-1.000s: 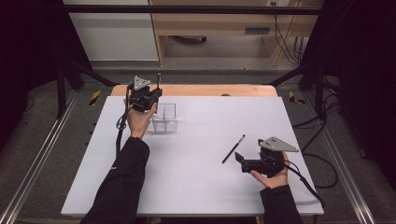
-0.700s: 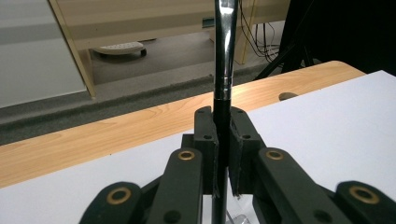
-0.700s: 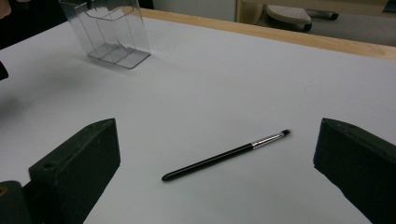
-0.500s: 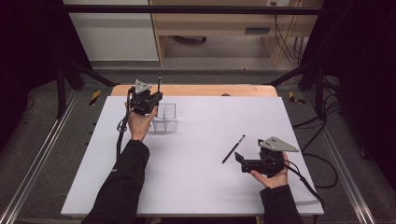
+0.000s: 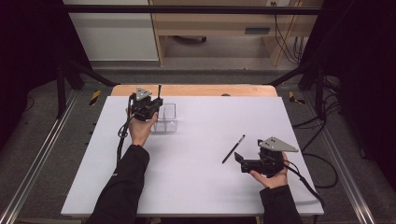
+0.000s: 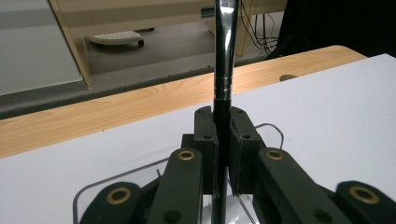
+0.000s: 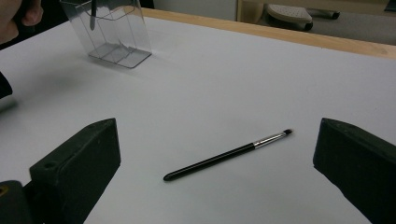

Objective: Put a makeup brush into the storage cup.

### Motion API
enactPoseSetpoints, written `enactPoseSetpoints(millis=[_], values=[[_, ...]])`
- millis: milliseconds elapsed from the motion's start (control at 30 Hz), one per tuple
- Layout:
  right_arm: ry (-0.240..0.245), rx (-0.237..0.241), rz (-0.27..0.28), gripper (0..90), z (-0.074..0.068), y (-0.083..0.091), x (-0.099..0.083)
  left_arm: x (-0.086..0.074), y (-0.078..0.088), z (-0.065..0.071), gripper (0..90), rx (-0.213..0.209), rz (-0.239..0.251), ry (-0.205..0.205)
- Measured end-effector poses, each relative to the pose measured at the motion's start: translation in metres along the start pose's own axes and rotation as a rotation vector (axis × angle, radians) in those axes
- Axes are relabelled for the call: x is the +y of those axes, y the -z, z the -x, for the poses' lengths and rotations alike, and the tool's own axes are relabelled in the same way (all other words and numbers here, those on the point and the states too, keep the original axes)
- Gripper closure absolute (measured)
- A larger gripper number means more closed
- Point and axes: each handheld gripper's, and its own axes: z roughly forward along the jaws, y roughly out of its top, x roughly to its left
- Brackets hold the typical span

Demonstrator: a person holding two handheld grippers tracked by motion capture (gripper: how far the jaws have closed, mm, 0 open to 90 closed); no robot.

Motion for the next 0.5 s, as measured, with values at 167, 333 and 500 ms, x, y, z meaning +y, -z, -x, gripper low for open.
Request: enactPoseSetpoints(millis=[167, 333, 500], values=[[0.000, 0.001, 0.002, 1.1, 0.000, 0.000, 0.000, -0.004, 0.000, 0.000, 83.1, 0.000, -0.002, 0.003], [-0.002, 0.002, 0.003, 1.2, 0.000, 0.000, 0.000, -0.009, 0.000, 0.000, 83.1, 0.003, -0.009, -0.007], [-0.002, 0.003, 0.005, 1.1, 0.000, 0.001, 0.001, -0.012, 0.000, 0.001, 83.0, 0.002, -0.017, -0.012]])
